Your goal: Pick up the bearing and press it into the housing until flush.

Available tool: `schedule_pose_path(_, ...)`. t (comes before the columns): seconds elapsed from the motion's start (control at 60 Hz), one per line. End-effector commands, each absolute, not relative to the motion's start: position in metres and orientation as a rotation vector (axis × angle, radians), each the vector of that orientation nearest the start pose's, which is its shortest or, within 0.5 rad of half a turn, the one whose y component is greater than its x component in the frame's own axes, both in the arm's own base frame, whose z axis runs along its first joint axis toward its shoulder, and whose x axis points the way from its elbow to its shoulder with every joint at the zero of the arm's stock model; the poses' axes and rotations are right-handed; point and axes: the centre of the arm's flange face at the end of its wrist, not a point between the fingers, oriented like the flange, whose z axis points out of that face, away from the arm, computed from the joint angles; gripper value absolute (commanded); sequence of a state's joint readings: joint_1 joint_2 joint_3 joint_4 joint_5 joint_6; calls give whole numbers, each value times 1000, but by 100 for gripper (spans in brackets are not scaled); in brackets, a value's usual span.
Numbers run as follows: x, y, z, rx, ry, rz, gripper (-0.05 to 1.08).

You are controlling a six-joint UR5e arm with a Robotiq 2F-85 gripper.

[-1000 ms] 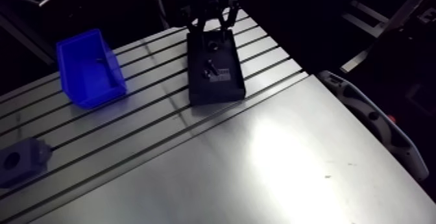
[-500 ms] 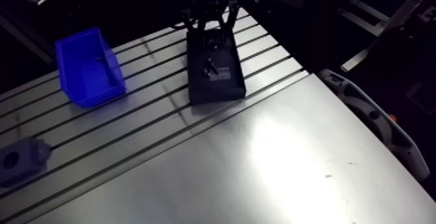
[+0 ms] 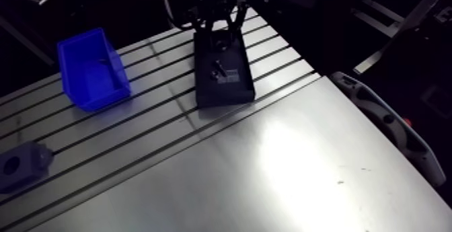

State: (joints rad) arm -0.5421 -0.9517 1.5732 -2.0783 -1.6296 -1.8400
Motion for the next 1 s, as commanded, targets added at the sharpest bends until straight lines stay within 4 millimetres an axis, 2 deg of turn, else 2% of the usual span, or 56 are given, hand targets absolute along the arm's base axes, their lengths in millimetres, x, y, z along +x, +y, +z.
schedule_pose_path(0.017,-625,227,170,404,2986,14,48)
schedule_pose_path(0.283,-626,225,169,399,2986,11,53)
schedule_pose_path(0.717,-625,226,166,401,2981,10,55)
schedule_pose_path(1.0,-625,225,175,401,2992,11,56)
